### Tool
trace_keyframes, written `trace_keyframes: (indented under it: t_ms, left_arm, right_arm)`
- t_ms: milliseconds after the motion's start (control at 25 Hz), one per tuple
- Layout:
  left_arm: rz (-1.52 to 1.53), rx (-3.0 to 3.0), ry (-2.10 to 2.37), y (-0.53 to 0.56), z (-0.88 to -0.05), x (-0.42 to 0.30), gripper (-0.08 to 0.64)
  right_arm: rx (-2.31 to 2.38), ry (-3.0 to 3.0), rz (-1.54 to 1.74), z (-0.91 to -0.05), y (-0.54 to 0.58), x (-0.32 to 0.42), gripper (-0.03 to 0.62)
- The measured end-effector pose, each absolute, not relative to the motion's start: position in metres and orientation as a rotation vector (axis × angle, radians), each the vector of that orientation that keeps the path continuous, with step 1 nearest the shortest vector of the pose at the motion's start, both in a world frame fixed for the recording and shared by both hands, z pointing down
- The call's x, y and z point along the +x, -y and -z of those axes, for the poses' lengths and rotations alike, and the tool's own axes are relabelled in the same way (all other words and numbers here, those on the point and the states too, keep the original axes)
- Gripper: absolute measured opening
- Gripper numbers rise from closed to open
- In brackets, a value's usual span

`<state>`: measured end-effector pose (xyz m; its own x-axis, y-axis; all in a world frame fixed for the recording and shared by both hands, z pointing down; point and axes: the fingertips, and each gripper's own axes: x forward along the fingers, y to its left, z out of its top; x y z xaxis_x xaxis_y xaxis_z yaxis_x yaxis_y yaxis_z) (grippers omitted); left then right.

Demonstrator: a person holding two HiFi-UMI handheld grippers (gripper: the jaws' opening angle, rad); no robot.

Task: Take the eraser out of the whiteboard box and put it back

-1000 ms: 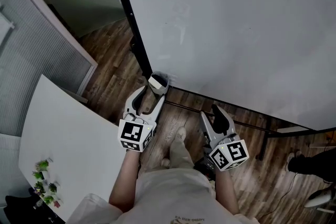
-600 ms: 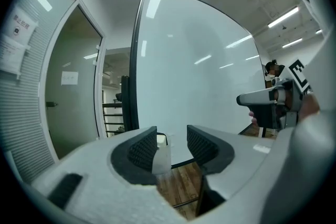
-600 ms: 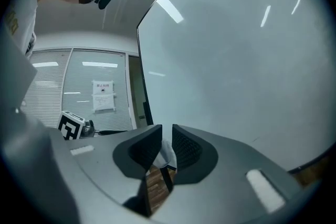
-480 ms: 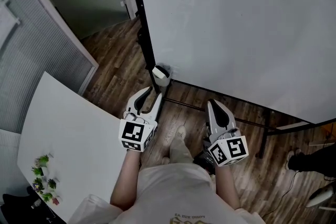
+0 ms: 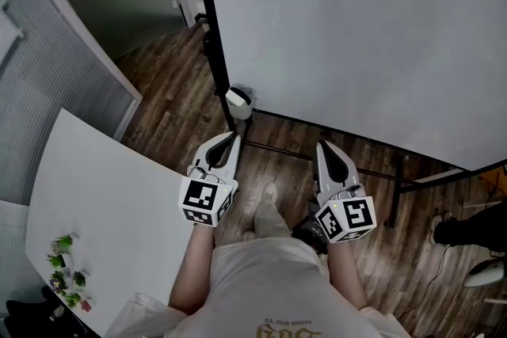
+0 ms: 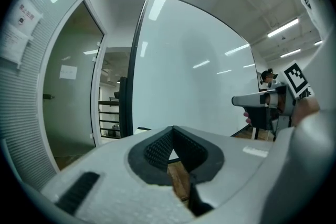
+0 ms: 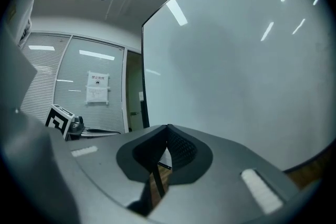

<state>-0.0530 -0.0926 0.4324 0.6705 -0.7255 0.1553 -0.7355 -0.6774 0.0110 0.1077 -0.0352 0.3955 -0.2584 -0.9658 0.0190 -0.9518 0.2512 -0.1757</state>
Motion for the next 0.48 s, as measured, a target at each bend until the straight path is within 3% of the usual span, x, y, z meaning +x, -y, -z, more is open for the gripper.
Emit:
trace_keyframes:
  t_ms: [480]
  left_arm:
    - [-0.099, 2.77, 1.194, 0.093, -0.419, -0.063, 0.003]
  right_arm:
    - [-1.885, -2.408, 0.233, -0.396, 0.028, 0.107, 0.011]
